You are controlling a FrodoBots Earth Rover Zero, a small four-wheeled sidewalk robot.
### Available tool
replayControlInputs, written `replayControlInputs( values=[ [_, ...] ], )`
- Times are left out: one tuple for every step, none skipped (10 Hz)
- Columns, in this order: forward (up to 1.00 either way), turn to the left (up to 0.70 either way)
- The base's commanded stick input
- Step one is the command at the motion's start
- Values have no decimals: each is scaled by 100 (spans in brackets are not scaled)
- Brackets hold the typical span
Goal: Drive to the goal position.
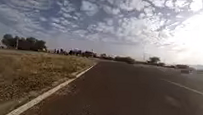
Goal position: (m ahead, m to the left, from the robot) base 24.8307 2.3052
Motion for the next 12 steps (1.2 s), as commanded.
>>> replayControlInputs(
  values=[
    [60, 0],
    [60, 0],
    [60, 0],
    [60, 0],
    [60, 0],
    [60, 0],
    [60, 0],
    [60, 0],
    [60, -4],
    [60, -12],
    [60, -15],
    [60, -15]
  ],
)
